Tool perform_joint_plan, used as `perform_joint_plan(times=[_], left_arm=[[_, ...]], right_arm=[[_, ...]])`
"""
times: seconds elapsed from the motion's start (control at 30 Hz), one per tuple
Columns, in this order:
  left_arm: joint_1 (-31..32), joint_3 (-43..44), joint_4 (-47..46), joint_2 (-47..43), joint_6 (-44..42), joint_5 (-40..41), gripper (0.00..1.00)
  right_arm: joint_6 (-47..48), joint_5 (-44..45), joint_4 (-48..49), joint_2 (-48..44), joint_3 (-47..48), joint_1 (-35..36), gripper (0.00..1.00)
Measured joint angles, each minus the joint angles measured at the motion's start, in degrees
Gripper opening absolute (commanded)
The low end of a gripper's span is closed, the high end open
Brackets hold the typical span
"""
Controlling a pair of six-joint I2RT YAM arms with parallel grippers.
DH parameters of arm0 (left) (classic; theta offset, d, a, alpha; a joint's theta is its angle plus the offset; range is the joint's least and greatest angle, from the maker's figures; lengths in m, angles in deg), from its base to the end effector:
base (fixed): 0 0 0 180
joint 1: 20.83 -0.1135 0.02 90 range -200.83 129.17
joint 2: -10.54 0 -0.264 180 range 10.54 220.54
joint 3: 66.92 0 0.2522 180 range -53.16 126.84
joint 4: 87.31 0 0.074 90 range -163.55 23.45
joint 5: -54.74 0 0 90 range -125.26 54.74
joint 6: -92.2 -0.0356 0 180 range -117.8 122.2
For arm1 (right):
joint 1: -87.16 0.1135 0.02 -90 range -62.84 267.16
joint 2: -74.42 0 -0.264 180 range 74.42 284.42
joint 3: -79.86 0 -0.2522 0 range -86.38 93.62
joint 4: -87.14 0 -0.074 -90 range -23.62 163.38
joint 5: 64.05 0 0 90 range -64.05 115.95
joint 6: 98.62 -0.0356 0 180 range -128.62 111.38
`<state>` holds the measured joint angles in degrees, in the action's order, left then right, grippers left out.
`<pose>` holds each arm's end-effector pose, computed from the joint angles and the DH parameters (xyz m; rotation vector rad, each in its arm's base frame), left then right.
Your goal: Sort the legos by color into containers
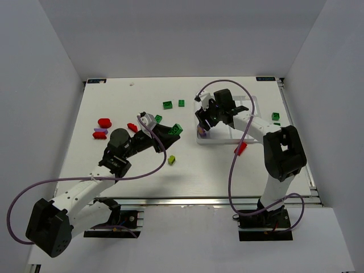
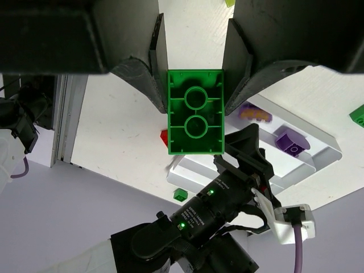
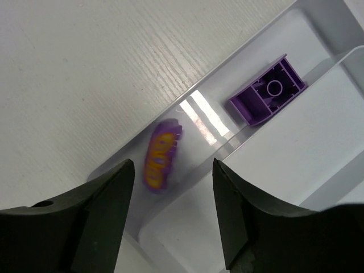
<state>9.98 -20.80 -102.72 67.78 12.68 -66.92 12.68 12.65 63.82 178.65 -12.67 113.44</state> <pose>0.1868 -0.1331 0.2947 0.7256 1.4145 -0.9811 0.3636 0.1887 0.2267 -1.0253 2.0213 0.3094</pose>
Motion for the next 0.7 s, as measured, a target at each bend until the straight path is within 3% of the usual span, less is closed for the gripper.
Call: perform_joint_plan(times=[0.2, 0.3, 0.33, 0.43, 0.47, 0.57, 0.7], left_arm=[[0.00, 0.15, 0.57, 0.98, 0.09, -0.17, 0.11], [0.00, 0.81, 0.59, 2.64, 0.85, -0.66, 0.13], [0.00, 1.18, 0.46, 3.58, 1.57, -0.72, 0.13], [0.00, 2.82, 0.17, 7.74, 4.50, -0.50, 0.12], [0.04, 3.96, 0.52, 9.90, 5.64, -0.22, 0.11], [0.66, 9.86, 3.10, 17.51, 7.93, 1.73, 0.10], [3.48, 21.31, 8.63, 29.11, 9.07, 7.19, 0.11]], right_arm=[[-0.28, -1.22, -0.44, -1.79, -0.57, -0.33, 0.69], [-1.55, -3.04, -0.96, -6.16, -1.66, -1.77, 0.64], [-2.25, -4.09, -1.03, -8.72, -2.03, -3.10, 0.58], [-5.42, -9.55, -0.22, -16.81, -3.13, -9.27, 0.11], [-6.69, -11.39, 1.07, -20.04, -4.09, -11.78, 0.00], [-11.15, -14.64, 4.42, -29.51, -7.28, -18.62, 0.00], [-15.32, -18.08, 9.18, -38.47, -11.13, -20.28, 0.00]])
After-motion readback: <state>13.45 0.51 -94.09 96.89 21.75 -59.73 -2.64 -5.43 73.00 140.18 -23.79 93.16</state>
